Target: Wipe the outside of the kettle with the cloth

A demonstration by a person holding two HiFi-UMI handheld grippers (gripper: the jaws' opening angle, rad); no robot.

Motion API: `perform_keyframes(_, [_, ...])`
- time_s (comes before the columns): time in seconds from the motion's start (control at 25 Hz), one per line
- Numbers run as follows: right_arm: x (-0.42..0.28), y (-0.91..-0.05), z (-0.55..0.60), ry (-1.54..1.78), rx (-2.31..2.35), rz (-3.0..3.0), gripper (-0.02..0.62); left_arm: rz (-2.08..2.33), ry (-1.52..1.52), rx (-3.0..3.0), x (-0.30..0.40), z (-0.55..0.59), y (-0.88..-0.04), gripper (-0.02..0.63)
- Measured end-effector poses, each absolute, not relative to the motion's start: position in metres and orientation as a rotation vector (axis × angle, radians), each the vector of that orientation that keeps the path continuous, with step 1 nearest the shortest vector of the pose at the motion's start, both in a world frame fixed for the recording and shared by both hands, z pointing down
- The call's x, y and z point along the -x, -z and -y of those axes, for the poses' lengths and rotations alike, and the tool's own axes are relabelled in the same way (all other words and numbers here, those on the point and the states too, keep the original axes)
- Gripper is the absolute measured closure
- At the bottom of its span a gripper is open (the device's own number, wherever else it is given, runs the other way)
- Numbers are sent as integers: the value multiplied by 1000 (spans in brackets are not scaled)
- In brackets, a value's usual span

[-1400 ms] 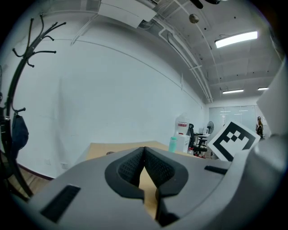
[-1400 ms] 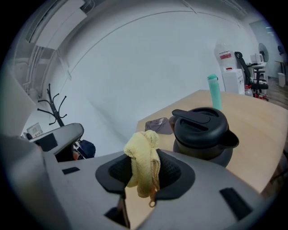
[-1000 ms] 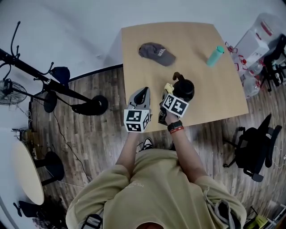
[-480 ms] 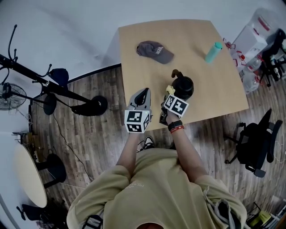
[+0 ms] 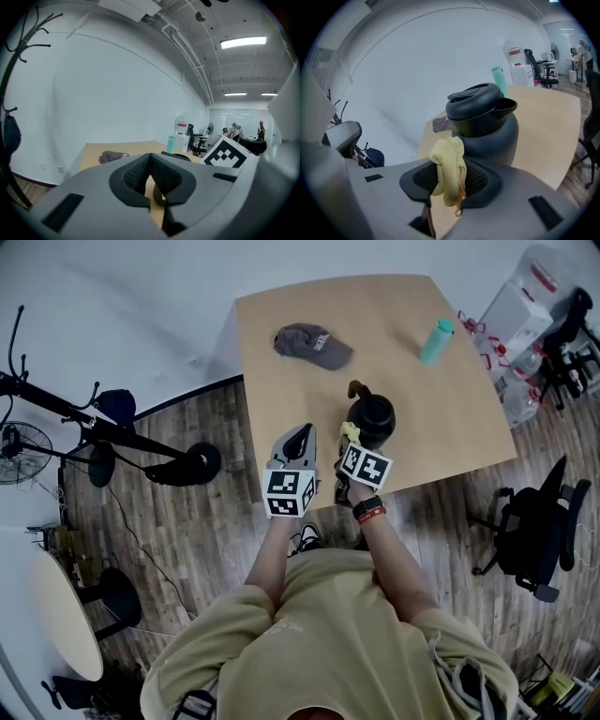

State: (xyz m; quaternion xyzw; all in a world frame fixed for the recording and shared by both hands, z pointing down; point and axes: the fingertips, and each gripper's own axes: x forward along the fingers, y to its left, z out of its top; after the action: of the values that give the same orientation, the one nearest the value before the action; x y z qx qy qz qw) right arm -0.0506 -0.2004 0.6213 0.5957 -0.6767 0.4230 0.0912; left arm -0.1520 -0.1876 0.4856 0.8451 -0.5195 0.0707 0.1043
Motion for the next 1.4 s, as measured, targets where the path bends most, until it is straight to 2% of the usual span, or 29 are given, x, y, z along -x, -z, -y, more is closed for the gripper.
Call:
perform_keyframes(0.84, [8, -619, 173, -1098, -1542, 2145, 454, 1537, -228, -2465, 89, 181, -501, 583])
perform_keyframes(1.4, [-46, -619, 165, -944, -1510, 2137, 456, 1583, -238, -2438, 53, 178, -506, 582])
